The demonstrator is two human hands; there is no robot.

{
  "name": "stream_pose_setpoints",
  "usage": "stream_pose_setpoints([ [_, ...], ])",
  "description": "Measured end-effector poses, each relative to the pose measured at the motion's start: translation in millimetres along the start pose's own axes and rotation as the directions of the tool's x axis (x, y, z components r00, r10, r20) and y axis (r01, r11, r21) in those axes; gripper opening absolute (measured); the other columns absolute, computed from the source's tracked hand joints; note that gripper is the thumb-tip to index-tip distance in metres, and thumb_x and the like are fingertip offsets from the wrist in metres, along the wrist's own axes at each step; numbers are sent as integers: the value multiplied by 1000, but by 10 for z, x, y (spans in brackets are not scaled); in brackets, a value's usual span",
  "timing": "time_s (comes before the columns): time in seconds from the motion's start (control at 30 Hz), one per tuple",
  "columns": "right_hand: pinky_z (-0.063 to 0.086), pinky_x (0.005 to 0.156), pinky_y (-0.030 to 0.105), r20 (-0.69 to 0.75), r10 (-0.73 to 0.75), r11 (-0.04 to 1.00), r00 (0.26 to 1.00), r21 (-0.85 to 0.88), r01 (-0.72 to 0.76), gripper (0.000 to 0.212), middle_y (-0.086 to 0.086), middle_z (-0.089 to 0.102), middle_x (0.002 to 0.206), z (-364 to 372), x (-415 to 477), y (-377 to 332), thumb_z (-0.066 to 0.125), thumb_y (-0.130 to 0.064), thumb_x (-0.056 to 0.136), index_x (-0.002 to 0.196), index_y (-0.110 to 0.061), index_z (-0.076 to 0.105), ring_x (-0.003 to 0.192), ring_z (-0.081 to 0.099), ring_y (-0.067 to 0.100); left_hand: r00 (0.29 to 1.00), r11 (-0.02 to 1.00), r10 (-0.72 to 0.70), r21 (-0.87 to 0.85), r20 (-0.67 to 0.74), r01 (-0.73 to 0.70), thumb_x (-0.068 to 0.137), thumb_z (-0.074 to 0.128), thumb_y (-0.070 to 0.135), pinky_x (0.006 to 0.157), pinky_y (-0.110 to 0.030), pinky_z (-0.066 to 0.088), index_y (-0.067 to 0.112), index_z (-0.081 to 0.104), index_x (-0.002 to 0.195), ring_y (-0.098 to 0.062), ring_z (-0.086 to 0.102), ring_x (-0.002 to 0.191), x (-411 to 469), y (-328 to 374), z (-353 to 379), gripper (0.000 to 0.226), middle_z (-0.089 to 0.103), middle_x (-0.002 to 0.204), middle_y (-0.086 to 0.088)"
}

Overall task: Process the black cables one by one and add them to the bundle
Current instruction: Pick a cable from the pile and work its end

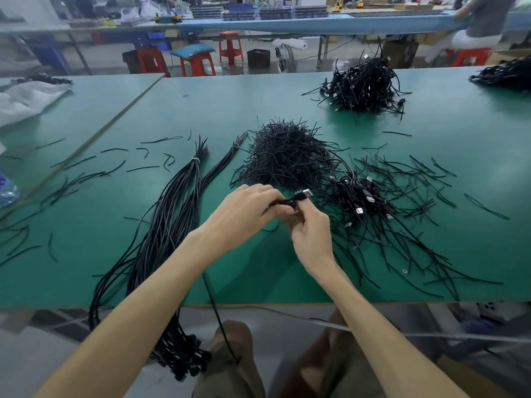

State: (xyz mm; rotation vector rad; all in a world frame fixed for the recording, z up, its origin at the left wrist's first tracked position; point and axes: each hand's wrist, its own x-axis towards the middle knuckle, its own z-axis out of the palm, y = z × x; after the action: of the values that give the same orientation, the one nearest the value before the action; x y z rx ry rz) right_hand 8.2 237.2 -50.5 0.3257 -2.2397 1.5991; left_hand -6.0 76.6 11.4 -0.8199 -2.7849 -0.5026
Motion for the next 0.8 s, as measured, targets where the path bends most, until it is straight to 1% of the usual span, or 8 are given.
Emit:
stream_pose_setpoints([
  [0.17, 40, 60, 14, -66, 57, 996, 996, 72, -52, 29, -12, 64, 70, -22, -8, 6, 50, 17, 90, 92, -9, 62, 61, 57, 1, 989, 1000, 17, 27, -144, -14, 103, 48, 48, 84, -35, 42, 15, 66, 103, -18, 59, 93, 27, 130, 90, 37, 67, 91, 6],
  [0.33, 40, 50, 34, -123, 146, 971, 982, 209, -119, 22, -1, 66, 68, -75, 8, -2, 46, 15, 90, 81, -3, 56, 51, 48, 14, 954, 965, -228, -176, -196, 195, 102, 49, 54, 61, -37, 39, 21, 47, 110, -19, 57, 64, 158, 355, 200, 34, 61, 70, 6],
  [0.4, 41, 52, 40, -138, 169, 959, 976, 251, -131, 26, 8, 67, 70, -81, 9, -4, 45, 15, 90, 77, -6, 55, 52, 47, 19, 943, 957, -261, -185, -207, 225, 103, 49, 51, 61, -38, 43, 22, 46, 109, -18, 58, 62, 208, 407, 211, 30, 64, 70, 4],
  [0.5, 40, 52, 36, -148, 194, 953, 970, 265, -150, 33, 1, 65, 66, -74, 24, 19, 48, 15, 89, 73, -12, 54, 51, 47, 16, 918, 931, -343, -203, -198, 304, 105, 47, 43, 65, -41, 50, 23, 48, 108, -23, 62, 67, 273, 458, 219, 20, 69, 73, 2],
  [0.6, 37, 50, 40, -143, 199, 946, 970, 287, -151, 28, 2, 66, 68, -59, 35, 34, 46, 17, 88, 75, -7, 53, 53, 45, 19, 875, 843, -478, -313, -69, 436, 102, 50, 37, 69, -42, 55, 23, 54, 104, -21, 62, 66, 352, 451, 182, 14, 70, 71, 1],
  [0.67, 36, 51, 44, -128, 194, 942, 973, 300, -148, 27, 0, 65, 65, -51, 29, 43, 44, 17, 87, 76, -6, 50, 56, 45, 23, 854, 762, -514, -412, 85, 499, 101, 48, 28, 60, -34, 56, 21, 58, 108, -17, 58, 54, 404, 411, 134, 14, 71, 62, 3],
  [0.73, 36, 54, 44, -124, 208, 940, 970, 301, -163, 29, -6, 61, 59, -49, 39, 47, 46, 11, 84, 72, -16, 49, 56, 44, 21, 847, 669, -470, -526, 247, 525, 102, 40, 12, 46, -24, 47, 13, 58, 120, -17, 52, 40, 415, 366, 61, 26, 72, 62, 0],
  [0.8, 31, 56, 42, -116, 237, 927, 965, 326, -188, 25, -12, 51, 54, -49, 53, 10, 51, -12, 78, 63, -31, 45, 57, 38, 18, 845, 552, -352, -640, 402, 535, 104, 30, 2, 46, -24, 48, 9, 53, 131, -18, 55, 42, 352, 323, -24, 36, 74, 71, -7],
])
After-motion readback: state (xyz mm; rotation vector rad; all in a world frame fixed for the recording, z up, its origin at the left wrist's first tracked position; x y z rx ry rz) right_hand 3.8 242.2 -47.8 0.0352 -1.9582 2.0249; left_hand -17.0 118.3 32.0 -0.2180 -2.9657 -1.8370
